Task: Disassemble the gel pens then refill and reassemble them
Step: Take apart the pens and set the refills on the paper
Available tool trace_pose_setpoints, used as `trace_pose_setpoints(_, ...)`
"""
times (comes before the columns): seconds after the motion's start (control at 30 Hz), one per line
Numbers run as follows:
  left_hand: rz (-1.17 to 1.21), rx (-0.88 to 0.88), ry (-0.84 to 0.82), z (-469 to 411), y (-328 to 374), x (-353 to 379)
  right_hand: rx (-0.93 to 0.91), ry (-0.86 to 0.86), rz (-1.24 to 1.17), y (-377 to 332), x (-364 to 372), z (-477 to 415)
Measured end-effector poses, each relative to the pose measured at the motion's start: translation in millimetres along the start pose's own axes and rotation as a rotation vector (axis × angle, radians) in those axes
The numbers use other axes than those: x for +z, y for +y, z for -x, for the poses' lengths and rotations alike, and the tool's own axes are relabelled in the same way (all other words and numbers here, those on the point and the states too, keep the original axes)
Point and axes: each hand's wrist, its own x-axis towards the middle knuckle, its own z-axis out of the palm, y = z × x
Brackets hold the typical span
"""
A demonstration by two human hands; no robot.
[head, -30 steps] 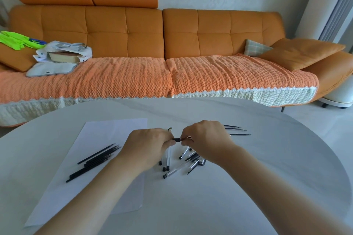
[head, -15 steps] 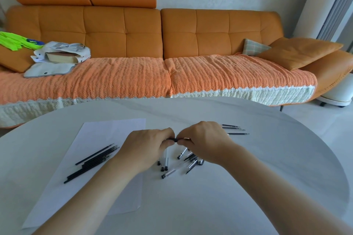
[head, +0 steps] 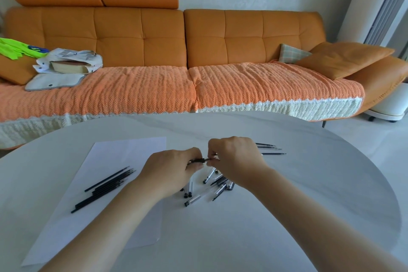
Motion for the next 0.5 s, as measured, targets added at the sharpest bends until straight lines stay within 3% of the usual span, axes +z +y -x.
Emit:
trace_pose_setpoints(0.33,-0.003,-0.048,-0.055,1,-6,1,-0.010,-0.042,-0.067,17,3,2)
trace_pose_setpoints(0.5,-0.166,-0.119,0.011,2,-16,-4,0.077,-0.046,-0.043,32,4,7)
